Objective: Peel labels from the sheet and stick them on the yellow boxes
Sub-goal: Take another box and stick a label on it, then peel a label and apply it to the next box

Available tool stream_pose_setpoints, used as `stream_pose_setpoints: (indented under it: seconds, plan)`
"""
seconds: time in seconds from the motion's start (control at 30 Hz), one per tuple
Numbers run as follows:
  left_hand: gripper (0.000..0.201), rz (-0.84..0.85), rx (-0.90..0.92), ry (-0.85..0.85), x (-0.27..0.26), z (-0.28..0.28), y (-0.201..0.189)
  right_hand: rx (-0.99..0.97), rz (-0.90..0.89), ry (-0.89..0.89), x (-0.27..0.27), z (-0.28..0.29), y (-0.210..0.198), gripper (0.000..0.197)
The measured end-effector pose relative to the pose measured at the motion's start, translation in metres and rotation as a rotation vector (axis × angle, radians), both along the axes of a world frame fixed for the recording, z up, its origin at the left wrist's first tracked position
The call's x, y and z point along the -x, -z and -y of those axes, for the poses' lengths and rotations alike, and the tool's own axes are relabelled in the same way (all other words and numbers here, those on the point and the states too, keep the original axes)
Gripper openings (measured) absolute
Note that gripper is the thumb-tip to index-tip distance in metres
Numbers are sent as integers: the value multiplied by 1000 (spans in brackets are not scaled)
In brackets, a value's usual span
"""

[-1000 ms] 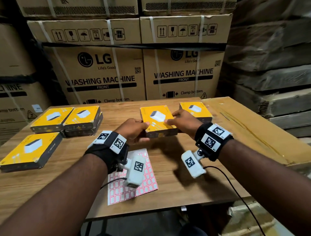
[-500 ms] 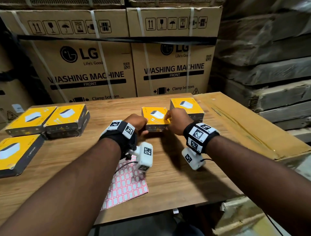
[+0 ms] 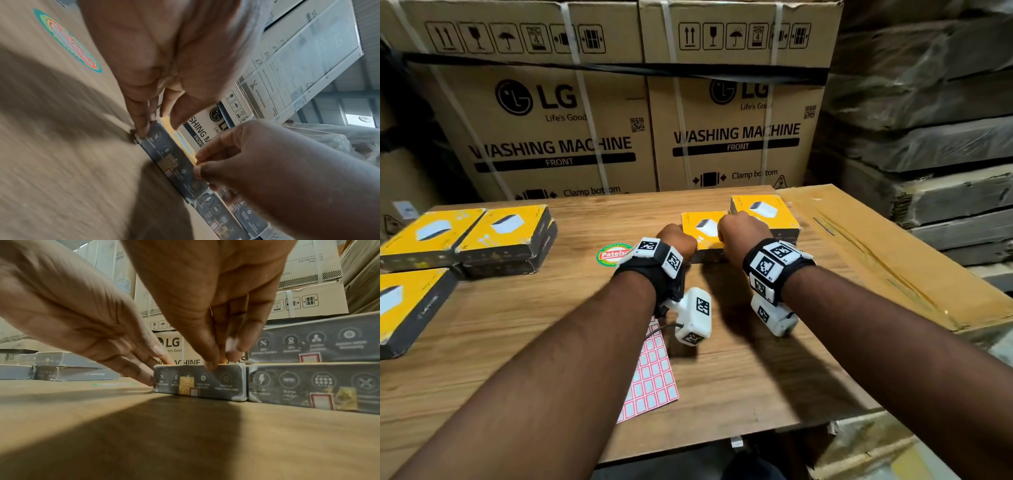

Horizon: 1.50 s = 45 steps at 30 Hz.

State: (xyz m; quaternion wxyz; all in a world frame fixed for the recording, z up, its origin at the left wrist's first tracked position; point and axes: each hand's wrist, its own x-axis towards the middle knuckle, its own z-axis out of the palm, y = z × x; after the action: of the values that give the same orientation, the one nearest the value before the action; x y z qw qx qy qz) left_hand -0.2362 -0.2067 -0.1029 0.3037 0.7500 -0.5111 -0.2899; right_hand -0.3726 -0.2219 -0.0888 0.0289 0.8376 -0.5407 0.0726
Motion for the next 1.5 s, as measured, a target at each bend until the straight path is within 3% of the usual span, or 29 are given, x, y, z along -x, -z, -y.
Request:
stream_pose_setpoints:
  seconds: [0.1, 0.23, 0.3, 0.4, 0.63, 0.8, 0.97, 1.07, 1.27, 1.4, 1.5]
  plan:
    - [14, 70, 4, -17, 4, 3, 0, -20, 18, -4, 0, 3, -1, 28]
    - [26, 92, 13, -70, 8, 10, 3, -53, 41, -8, -3, 6, -1, 24]
    - [10, 93, 9, -51, 10, 14, 4, -69, 43, -12, -3, 7, 0, 20]
    - [38, 132, 5, -35, 11, 22, 9, -83, 41, -6, -4, 9, 2, 16]
    - [53, 144, 5, 35, -1, 18, 13, -80, 40, 22, -6, 11, 4, 21]
    - [43, 282, 45, 45, -22, 4, 4, -50, -44, 26, -10, 5, 3, 25]
    - [30, 474, -47, 73, -58, -25, -23, -29, -80, -14, -26, -9, -9, 32]
    - [22, 613, -58, 24, -85, -50, -35, -19, -50, -80, -48, -21, -25, 32]
    - [25, 810, -134, -87, -146, -107, -40, -109, 141, -261, -124, -54, -43, 38]
    - [30, 861, -199, -189, -202, -157, -48, -214, 255, -415, -186, -97, -49, 37]
    - [32, 852, -129, -299, -246, -193, -47, -290, 229, -493, -233, -129, -45, 44]
